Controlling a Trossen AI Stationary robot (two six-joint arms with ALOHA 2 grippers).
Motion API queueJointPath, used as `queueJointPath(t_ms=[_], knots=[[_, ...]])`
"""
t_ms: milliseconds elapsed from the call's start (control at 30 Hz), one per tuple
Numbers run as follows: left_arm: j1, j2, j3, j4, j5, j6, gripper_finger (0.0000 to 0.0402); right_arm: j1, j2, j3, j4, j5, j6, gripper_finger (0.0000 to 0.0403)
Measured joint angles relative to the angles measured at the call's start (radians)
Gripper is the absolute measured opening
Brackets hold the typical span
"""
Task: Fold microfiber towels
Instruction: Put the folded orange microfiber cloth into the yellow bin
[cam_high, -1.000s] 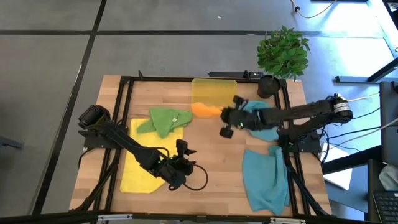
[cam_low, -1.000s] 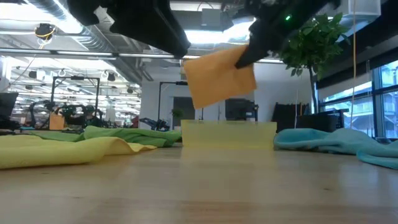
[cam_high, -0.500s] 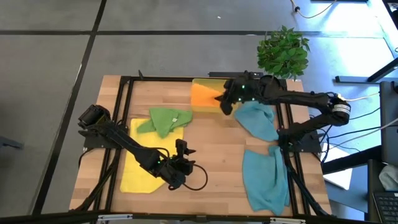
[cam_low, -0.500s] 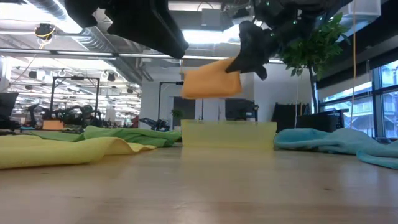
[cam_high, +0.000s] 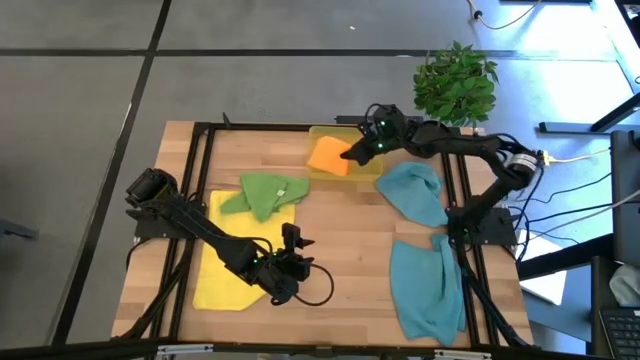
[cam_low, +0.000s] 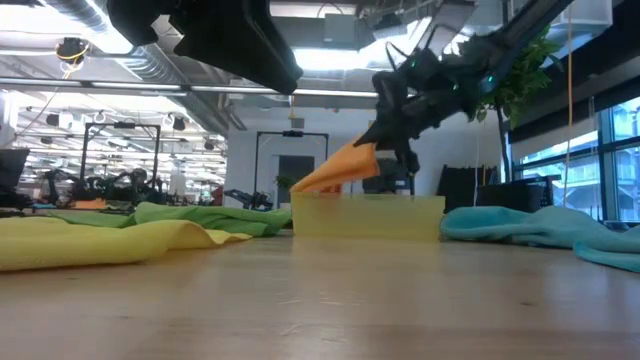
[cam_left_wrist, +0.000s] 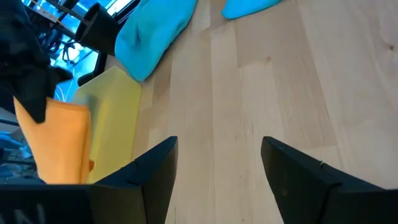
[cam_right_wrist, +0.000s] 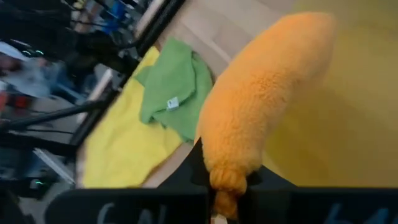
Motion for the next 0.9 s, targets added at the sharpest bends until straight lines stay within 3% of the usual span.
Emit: queueJointPath(t_ms=[200, 367, 667, 900], knots=[[0.000, 0.000, 0.000, -0.011, 0.000, -0.015, 0.0222, -0.012, 0.091, 0.000, 0.144, -0.094, 0.081, 0.0012], [0.000, 0.000, 0.000, -0.014, 0.000, -0.017, 0.0222, -0.011, 0.100, 0.000, 0.148, -0.112, 0.112, 0.0012], [0.000, 0.000, 0.000, -0.014, 0.000, -0.022, 0.0222, -0.053, 0.100, 0.000, -0.103, 0.098, 0.021, 0.0012], [0.011, 0.000, 0.000, -0.014, 0.001, -0.022, 0.0222, -0.072, 0.100, 0.000, -0.178, 0.212, -0.061, 0.0025]])
